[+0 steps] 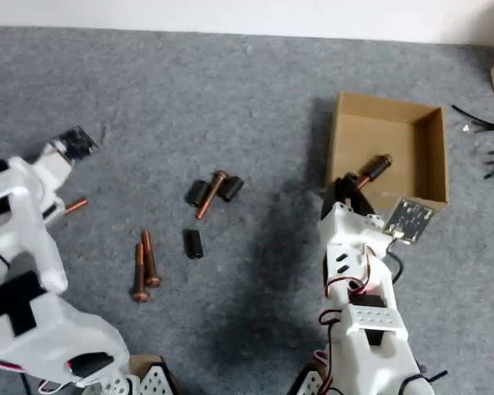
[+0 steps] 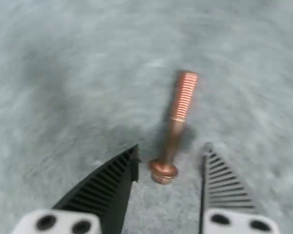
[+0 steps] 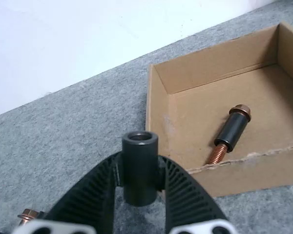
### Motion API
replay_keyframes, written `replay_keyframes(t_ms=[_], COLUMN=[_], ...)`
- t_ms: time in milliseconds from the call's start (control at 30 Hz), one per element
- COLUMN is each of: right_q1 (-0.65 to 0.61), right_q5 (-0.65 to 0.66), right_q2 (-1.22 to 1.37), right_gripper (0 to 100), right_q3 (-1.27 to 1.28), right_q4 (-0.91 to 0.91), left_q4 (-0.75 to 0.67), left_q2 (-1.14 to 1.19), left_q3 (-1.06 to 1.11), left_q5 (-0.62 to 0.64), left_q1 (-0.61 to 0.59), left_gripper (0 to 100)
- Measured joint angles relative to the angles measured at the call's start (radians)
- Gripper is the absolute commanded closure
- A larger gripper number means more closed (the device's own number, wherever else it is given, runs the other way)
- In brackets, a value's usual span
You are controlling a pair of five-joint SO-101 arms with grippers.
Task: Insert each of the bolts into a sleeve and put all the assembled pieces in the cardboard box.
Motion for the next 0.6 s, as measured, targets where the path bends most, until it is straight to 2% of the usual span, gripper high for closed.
replay_keyframes(t_ms=[133, 300, 400, 467, 600], right_q1=[0.000, 0.000, 0.000, 0.000, 0.000], right_q5=[0.000, 0.000, 0.000, 0.000, 0.000], right_q2=[0.000, 0.000, 0.000, 0.000, 0.000], right_gripper=[99.4, 99.4, 99.4, 99.4, 99.4], right_q3=[0.000, 0.000, 0.000, 0.000, 0.000], right_q4=[0.000, 0.000, 0.000, 0.000, 0.000], left_q4=[0.106, 0.315, 0.359, 0.361, 0.361], left_q2=[0.035, 0.081, 0.110, 0.129, 0.132], left_q3=[-0.107, -0.127, -0.137, -0.140, -0.141], left_q5=[0.373, 1.020, 1.366, 1.496, 1.654], left_q1=[-0.002, -0.009, -0.008, -0.008, 0.000], left_gripper=[79, 79, 79, 79, 79])
